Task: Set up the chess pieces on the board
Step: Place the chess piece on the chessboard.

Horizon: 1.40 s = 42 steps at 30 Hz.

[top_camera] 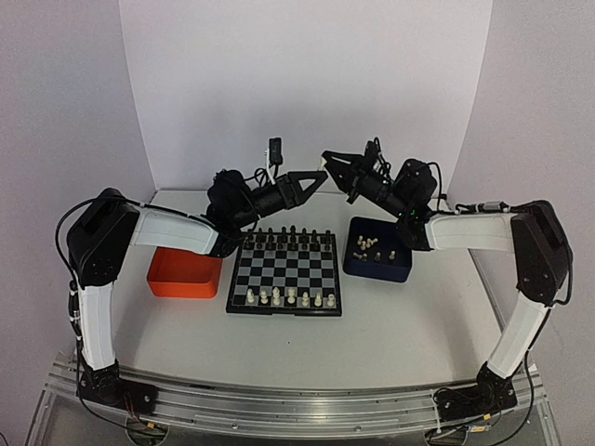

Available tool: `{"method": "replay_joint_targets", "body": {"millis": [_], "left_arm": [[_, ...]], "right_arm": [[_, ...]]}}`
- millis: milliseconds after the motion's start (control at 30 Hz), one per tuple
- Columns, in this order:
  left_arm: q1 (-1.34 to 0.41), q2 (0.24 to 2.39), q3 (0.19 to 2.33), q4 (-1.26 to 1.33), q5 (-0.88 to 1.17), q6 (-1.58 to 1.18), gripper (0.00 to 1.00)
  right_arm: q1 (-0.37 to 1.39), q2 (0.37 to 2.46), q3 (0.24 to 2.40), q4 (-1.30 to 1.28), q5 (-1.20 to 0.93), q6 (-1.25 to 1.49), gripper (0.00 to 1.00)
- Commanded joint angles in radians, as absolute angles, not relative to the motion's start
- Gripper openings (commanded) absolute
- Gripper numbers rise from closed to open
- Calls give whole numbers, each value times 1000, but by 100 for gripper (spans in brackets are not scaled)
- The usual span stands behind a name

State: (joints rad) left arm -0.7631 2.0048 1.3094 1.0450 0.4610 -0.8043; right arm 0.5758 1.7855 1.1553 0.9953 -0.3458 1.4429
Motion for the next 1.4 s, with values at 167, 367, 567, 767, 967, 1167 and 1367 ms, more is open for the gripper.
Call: {"method": "replay_joint_targets", "body": {"millis": [167,367,567,767,967,1167,1367], "left_arm": [[-767,2023,1314,1213,459,-880,29],[-770,2020,1301,1232,447,-883,22],[-770,2026,1305,1249,445,-897,20],[-770,2020,1298,1250,431,-899,11],[-770,2017,1293,1252,427,-913,0],[-770,1972,1285,1149,466,-899,0],[-770,1824,1250,761,458,-752,0]], "right_arm": [[589,1776,1147,1069,-351,1451,4],[591,1771,1137,1086,-346,1443,4],[591,1778,1141,1089,-357,1451,4],[595,1778,1143,1089,-371,1451,4],[597,1781,1144,1088,-387,1452,8],[597,1777,1138,1068,-386,1394,42],[559,1725,1095,956,-329,1275,85]]}}
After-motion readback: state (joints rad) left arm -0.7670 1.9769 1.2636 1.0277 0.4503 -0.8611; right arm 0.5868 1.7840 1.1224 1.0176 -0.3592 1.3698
